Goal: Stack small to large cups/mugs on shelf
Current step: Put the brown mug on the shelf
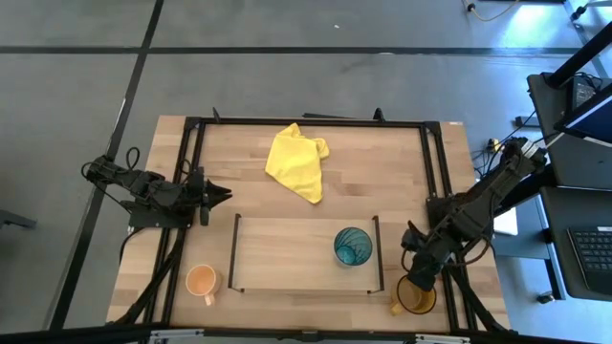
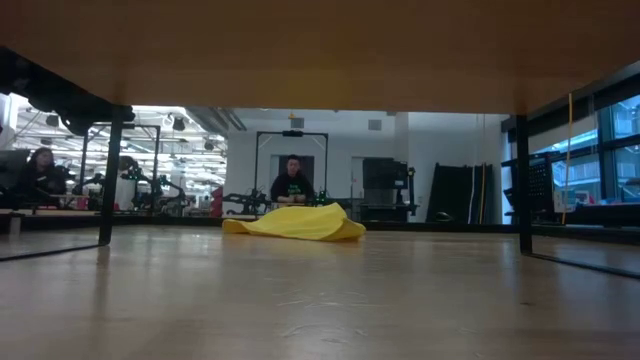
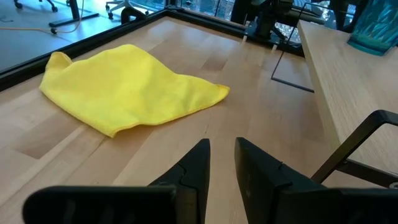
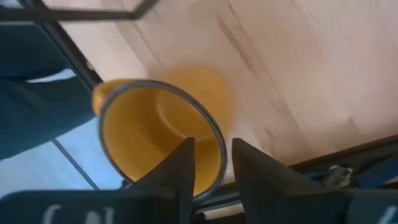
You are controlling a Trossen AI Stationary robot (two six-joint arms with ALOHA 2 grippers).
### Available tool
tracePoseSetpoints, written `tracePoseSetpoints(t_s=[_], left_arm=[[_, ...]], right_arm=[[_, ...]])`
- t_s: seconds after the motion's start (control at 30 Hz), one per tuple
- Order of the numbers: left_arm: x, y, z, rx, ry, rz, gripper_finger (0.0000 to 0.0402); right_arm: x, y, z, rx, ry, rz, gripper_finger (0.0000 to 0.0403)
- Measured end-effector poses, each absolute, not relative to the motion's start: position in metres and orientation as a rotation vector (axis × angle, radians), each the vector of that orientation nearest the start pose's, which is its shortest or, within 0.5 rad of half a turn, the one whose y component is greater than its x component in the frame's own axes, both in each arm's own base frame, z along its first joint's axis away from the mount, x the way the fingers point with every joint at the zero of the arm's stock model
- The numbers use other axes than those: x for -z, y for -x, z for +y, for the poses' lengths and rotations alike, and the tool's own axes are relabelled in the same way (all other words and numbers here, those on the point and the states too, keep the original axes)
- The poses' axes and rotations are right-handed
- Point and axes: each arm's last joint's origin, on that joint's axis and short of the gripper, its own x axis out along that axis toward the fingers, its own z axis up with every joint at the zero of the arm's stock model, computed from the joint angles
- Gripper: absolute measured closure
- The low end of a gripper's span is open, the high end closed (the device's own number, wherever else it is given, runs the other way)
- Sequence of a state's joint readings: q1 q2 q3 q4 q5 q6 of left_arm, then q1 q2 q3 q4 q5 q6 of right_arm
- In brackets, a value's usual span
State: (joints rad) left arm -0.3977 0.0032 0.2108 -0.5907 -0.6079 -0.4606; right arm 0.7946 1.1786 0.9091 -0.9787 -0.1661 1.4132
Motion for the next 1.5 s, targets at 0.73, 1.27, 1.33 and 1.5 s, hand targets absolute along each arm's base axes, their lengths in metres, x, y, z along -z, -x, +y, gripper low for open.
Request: tracePoseSetpoints(t_s=[0.73, 1.27, 1.33, 1.5], left_arm=[[-0.179, -0.069, -0.011, -0.280, 0.269, 0.281, 0.0333], [-0.179, -0.069, -0.011, -0.280, 0.269, 0.281, 0.0333], [-0.179, -0.069, -0.011, -0.280, 0.270, 0.281, 0.0333], [-0.179, -0.069, -0.011, -0.280, 0.269, 0.281, 0.0333]], right_arm=[[-0.243, -0.119, 0.159, 0.230, -0.715, 1.530, 0.0169], [-0.225, -0.120, 0.159, 0.288, -0.725, 1.464, 0.0171], [-0.225, -0.119, 0.160, 0.280, -0.715, 1.467, 0.0171], [-0.224, -0.113, 0.164, 0.273, -0.695, 1.482, 0.0171]])
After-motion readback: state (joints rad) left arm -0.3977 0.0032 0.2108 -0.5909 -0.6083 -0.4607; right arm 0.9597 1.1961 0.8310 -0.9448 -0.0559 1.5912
